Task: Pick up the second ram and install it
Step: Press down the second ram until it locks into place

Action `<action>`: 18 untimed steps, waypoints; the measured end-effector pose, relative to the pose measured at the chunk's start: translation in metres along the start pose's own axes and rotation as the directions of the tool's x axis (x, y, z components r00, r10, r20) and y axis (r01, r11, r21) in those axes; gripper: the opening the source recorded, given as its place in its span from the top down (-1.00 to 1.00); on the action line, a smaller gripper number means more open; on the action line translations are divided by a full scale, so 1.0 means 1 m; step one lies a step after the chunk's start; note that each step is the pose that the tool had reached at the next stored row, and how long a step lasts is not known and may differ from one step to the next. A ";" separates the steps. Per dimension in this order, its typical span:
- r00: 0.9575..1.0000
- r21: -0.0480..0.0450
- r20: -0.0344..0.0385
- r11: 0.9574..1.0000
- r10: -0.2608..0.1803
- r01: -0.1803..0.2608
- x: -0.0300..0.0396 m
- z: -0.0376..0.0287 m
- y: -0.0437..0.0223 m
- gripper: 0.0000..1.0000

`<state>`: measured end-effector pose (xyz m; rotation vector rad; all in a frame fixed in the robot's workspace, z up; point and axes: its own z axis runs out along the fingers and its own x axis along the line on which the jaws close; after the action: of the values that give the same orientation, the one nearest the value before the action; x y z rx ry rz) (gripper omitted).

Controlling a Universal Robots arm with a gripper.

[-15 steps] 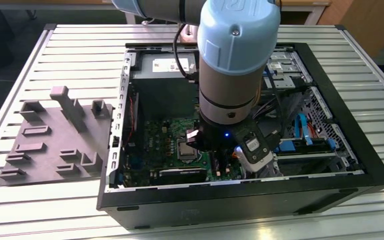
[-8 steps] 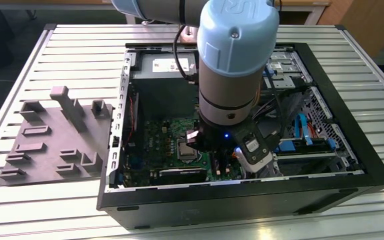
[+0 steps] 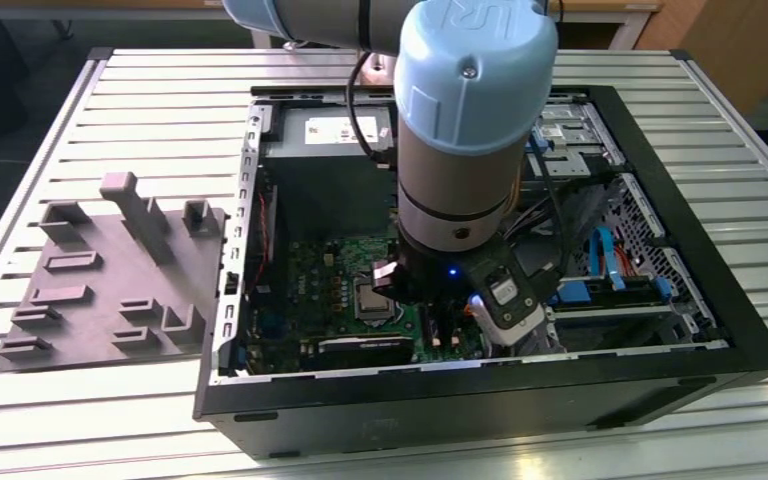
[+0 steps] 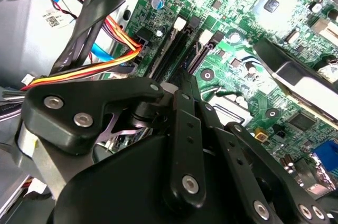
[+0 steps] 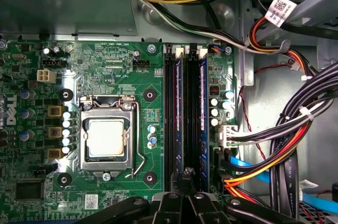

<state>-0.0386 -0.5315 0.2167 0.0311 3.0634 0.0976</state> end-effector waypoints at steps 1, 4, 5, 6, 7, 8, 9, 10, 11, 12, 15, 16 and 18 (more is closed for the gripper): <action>1.000 0.000 0.000 1.000 0.000 0.000 0.0000 0.0003 -0.0001 0.79; 1.000 0.000 0.000 1.000 0.000 0.000 0.0000 0.0007 -0.0001 0.79; 1.000 0.000 0.000 1.000 0.000 0.000 0.0000 0.0009 0.0000 0.79; 1.000 0.000 0.000 1.000 0.000 0.000 0.0000 0.0008 0.0000 0.79; 1.000 0.000 0.000 1.000 0.000 0.000 0.0001 0.0011 -0.0001 0.79; 1.000 0.000 0.000 1.000 0.000 0.000 0.0001 0.0015 -0.0001 0.79; 1.000 0.000 0.000 1.000 0.000 0.000 0.0001 0.0017 -0.0002 0.79; 1.000 0.000 0.000 1.000 0.000 0.000 0.0001 0.0019 -0.0002 0.79; 1.000 0.000 0.000 1.000 0.000 0.000 0.0001 0.0020 -0.0002 0.79; 1.000 0.000 0.000 1.000 0.000 0.000 0.0002 0.0022 -0.0001 0.79; 1.000 -0.001 0.000 1.000 0.000 0.000 0.0001 0.0013 0.0000 0.79; 1.000 -0.002 0.001 1.000 0.000 0.000 0.0000 0.0004 0.0002 0.79; 1.000 -0.003 0.001 1.000 0.000 0.000 -0.0003 -0.0030 0.0006 0.79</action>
<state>-0.0385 -0.5311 0.2198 0.0312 3.0624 0.1015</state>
